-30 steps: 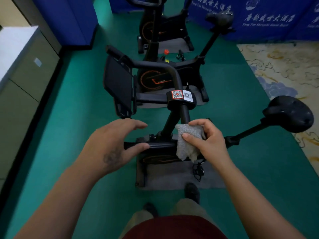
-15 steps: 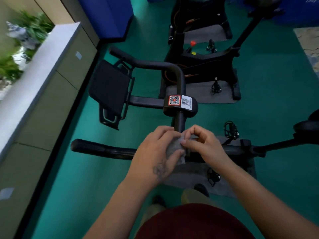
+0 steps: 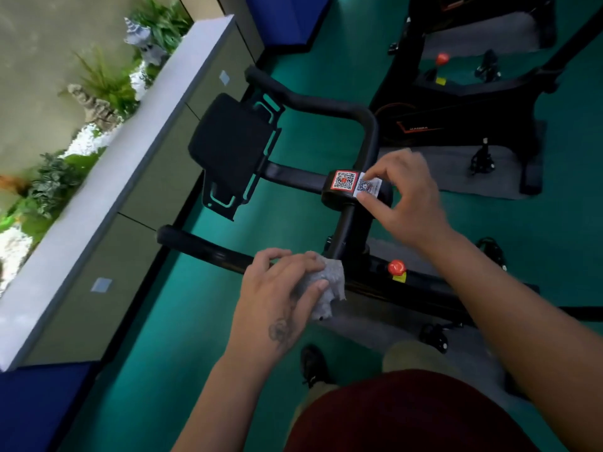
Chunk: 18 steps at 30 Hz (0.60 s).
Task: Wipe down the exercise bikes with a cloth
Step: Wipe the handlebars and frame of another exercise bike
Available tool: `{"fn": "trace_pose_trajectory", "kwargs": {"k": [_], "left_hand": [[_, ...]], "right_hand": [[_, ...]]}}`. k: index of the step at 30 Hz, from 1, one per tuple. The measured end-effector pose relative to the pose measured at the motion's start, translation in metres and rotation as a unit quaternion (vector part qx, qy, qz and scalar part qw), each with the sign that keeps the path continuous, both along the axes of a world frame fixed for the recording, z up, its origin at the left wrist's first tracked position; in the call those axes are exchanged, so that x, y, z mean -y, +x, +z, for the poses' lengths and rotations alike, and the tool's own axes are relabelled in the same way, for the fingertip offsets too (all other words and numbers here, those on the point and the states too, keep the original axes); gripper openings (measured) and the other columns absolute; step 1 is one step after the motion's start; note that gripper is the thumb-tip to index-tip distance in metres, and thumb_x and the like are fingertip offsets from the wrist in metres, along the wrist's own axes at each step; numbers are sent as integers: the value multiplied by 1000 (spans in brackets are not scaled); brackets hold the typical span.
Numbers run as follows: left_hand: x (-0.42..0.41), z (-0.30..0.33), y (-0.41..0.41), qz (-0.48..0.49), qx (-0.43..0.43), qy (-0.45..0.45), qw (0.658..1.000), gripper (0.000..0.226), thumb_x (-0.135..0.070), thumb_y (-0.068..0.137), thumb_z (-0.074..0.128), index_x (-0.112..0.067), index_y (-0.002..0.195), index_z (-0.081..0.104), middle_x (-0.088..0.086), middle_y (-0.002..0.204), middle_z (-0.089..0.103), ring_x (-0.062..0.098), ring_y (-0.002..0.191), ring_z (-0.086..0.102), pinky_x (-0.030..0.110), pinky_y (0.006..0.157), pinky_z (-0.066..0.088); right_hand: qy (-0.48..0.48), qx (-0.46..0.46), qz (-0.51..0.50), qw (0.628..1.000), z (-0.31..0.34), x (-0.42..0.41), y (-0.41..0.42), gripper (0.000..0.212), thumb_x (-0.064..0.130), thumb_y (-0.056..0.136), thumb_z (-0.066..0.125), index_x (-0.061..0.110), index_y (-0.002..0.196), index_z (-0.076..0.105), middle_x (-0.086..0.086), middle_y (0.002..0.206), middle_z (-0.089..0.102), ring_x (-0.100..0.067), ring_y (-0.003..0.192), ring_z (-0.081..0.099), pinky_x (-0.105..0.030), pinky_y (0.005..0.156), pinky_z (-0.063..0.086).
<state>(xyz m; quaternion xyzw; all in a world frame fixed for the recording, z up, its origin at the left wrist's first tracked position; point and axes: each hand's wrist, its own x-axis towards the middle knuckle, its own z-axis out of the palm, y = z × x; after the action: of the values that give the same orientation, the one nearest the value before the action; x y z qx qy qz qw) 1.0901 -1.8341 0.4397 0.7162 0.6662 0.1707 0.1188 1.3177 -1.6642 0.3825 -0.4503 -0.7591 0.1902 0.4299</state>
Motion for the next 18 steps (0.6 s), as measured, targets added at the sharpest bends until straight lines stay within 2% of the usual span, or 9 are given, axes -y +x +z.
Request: {"fn": "trace_pose_trajectory", "kwargs": {"k": [2, 4, 6, 8, 11, 14, 18], "left_hand": [[6, -1, 3, 10, -20, 7, 1000, 31, -45, 96, 76, -35, 126, 73, -27, 138, 64, 14, 115, 48, 42, 101, 45], [8, -4, 8, 12, -11, -6, 1000, 36, -36, 94, 81, -32, 129, 73, -27, 142, 61, 12, 113, 50, 25, 105, 41], [8, -5, 13, 12, -10, -18, 1000, 38, -29, 94, 83, -29, 131, 73, -23, 142, 61, 9, 114, 51, 6, 106, 30], [6, -5, 18, 22, -12, -22, 999, 37, -28, 94, 83, -29, 130, 74, -18, 141, 65, 9, 114, 53, 1, 106, 25], [1, -4, 24, 42, -6, -13, 999, 33, -28, 94, 81, -28, 126, 75, -13, 136, 70, 10, 116, 56, 4, 104, 28], [-9, -7, 31, 44, -20, 0, 999, 29, -28, 96, 80, -27, 124, 76, -9, 132, 72, 12, 115, 58, 14, 103, 34], [-22, -11, 37, 40, -36, 7, 999, 26, -31, 97, 75, -29, 123, 74, -9, 127, 72, 18, 110, 63, 25, 101, 44]], "right_hand": [[8, 43, 3, 999, -6, -14, 0, 42, 41, 86, 78, 16, 118, 67, -3, 118, 58, -25, 110, 52, -39, 95, 42], [-15, 45, 23, 999, -15, -20, -2, 51, 45, 86, 77, 18, 126, 64, -3, 125, 59, -24, 117, 53, -44, 101, 43], [-34, 8, 47, 998, -23, -22, -3, 48, 41, 89, 78, 16, 127, 64, -2, 126, 62, -22, 117, 56, -41, 103, 46], [-32, -15, 50, 998, -29, -21, -4, 43, 40, 91, 77, 15, 124, 66, -1, 124, 66, -21, 115, 57, -37, 102, 47], [-40, -21, 43, 998, -33, -20, -4, 43, 43, 90, 76, 17, 123, 66, 1, 124, 66, -20, 115, 56, -33, 101, 46], [-51, -26, 29, 998, -32, -18, -5, 45, 44, 88, 77, 19, 124, 66, 3, 123, 66, -17, 113, 55, -31, 98, 45], [-69, -41, 26, 996, -33, -14, -5, 45, 42, 88, 79, 20, 126, 67, 5, 127, 66, -16, 118, 55, -27, 102, 42]]}}
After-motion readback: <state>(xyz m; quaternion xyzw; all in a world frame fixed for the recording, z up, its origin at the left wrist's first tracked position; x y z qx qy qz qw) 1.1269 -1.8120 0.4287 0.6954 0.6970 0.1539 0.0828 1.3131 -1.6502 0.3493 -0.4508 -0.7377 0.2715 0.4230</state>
